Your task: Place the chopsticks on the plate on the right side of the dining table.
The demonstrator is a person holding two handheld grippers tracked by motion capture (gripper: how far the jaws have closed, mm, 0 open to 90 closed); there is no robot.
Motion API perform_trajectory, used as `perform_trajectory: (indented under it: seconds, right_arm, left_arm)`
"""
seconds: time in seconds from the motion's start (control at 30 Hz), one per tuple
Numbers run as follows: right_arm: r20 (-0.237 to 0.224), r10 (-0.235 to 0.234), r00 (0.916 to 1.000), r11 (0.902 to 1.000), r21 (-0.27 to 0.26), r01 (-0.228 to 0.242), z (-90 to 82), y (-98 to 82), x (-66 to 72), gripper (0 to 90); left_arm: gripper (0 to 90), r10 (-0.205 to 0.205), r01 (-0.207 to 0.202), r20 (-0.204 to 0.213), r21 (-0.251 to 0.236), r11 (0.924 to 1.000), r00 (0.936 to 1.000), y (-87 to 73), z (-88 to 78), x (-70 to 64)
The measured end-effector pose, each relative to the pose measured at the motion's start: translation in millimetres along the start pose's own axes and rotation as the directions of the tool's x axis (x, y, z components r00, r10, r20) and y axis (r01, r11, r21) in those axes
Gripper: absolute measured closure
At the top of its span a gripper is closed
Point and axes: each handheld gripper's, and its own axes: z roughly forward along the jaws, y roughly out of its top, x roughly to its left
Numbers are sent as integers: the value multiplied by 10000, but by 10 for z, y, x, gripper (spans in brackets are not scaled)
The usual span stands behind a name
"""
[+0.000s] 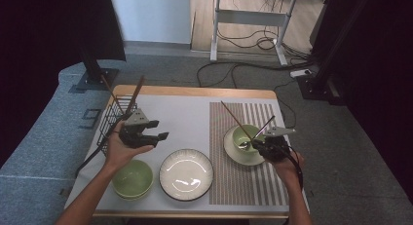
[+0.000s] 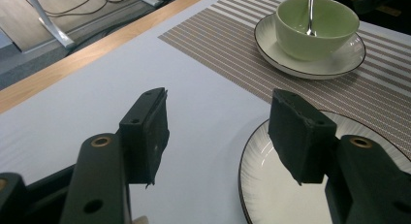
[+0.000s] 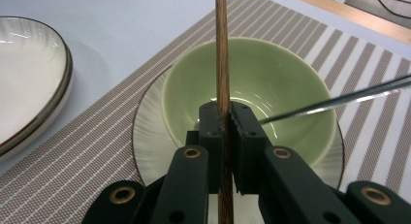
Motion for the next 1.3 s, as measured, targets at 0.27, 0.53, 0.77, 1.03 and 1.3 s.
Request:
perform_trajectory:
  seconds: [0.27,0.53,0.77,1.03,1.3]
  right_arm:
    - [187,220,9996,9998,9,-221,-24,-54,-51,848]
    - [437,490,9978,9988,-57,-488,-62,-99,-128,848]
    - [579,634,9963,9980,-113,-629,-105,-136,-196,848]
    - [769,882,9931,9959,-263,-864,-149,-175,-259,848]
    - [961,1040,9899,9945,-249,-1020,-168,-211,-313,848]
  left_arm:
    - [397,10,-10,24,46,10000,10000,-25,17,-3]
    - [397,14,-14,1,46,10000,10000,-36,7,2]
    - [398,30,-30,0,62,10000,10000,-38,4,0]
    - [397,30,-30,34,86,10000,10000,-39,18,-4]
    - [398,41,-41,48,77,10000,10000,-40,10,-6]
